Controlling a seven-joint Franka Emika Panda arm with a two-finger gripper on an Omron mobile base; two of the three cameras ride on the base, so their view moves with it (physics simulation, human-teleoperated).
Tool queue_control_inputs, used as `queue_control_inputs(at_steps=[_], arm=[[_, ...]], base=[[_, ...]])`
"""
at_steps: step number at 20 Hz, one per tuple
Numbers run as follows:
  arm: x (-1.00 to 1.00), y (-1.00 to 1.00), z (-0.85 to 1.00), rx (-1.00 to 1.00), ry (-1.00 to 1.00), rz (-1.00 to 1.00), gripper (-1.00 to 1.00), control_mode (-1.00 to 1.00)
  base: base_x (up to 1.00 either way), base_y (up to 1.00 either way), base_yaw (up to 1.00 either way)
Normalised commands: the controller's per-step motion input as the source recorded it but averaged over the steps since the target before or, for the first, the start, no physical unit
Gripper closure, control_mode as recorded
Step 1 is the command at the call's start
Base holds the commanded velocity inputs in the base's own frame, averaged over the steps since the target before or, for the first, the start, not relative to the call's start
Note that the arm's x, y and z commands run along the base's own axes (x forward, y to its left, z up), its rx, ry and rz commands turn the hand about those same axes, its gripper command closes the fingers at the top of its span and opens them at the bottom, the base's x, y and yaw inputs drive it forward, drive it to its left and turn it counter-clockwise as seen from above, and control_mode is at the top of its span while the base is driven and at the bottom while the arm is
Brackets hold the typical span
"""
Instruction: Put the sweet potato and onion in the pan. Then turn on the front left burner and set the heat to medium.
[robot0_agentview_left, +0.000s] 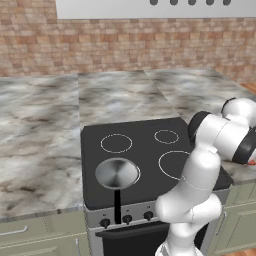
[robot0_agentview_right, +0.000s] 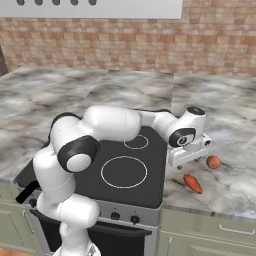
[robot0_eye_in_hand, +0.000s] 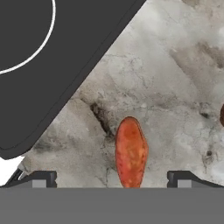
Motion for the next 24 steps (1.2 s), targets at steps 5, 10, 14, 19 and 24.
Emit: queue_control_inputs(at_steps=[5, 10, 14, 19, 24], arm=[[0.06, -0.22, -0.21, 0.00, 0.00, 0.00, -1.00, -1.00], [0.00, -0.11, -0.18, 0.00, 0.00, 0.00, -1.00, -1.00], [0.00, 0.00, -0.19, 0.00, 0.00, 0.00, -1.00, -1.00], [0.00, 0.00, -0.19, 0.00, 0.02, -0.01, -1.00, -1.00], [0.00, 0.00, -0.20, 0.00, 0.02, 0.00, -1.00, -1.00]], base=[[0.00, 0.00, 0.00], [0.00, 0.00, 0.00], [0.00, 0.00, 0.00], [0.00, 0.00, 0.00], [0.00, 0.00, 0.00]])
